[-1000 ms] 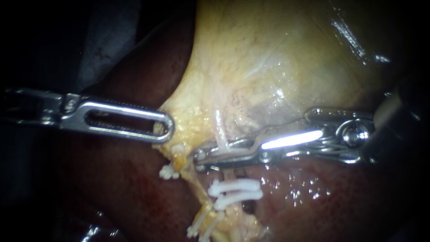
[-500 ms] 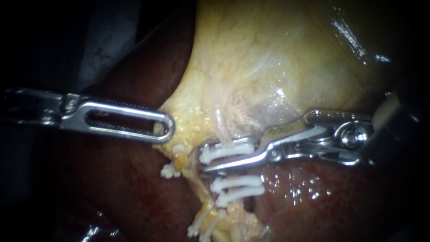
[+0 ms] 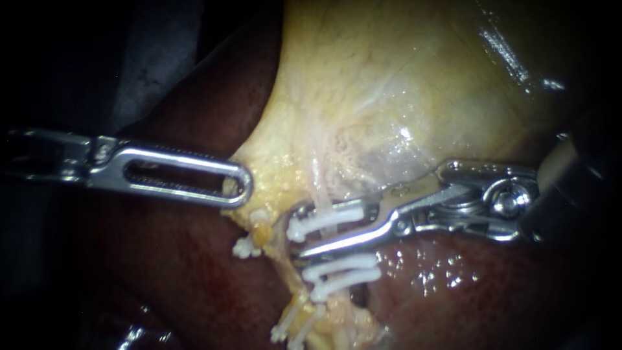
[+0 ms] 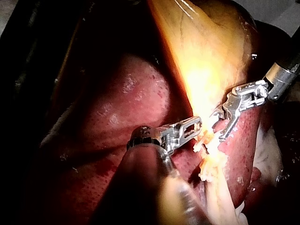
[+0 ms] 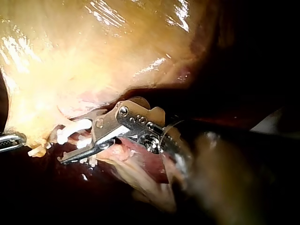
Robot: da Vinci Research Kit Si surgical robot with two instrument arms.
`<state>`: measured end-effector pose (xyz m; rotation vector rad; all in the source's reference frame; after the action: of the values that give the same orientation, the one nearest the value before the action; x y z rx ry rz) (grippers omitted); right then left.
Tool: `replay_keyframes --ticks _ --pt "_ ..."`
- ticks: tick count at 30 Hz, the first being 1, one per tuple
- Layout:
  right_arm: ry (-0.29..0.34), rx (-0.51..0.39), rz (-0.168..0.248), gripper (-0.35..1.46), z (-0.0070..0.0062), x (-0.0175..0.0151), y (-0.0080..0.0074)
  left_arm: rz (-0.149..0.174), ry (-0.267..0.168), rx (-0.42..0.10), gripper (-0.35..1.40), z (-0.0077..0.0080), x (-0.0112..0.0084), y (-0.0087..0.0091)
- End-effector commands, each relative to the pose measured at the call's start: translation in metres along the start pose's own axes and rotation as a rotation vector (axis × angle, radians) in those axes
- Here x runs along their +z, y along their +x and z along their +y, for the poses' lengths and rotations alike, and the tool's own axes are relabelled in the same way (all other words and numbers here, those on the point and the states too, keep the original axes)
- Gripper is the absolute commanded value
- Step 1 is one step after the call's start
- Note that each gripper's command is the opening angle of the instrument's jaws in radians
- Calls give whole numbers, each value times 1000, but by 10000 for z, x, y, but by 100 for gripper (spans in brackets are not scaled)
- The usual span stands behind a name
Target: Going back third clip right tube
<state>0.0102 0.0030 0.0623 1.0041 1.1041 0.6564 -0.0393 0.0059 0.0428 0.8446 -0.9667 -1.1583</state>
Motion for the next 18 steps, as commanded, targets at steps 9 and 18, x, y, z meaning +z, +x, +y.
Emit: replay_keyframes --ticks 9,18 --pt "-19 -67 20 55 6 -13 -2 0 0 0 -35 0 0 0" --pt "-39 -119 39 58 12 -33 -6 0 0 0 -35 0 0 0"
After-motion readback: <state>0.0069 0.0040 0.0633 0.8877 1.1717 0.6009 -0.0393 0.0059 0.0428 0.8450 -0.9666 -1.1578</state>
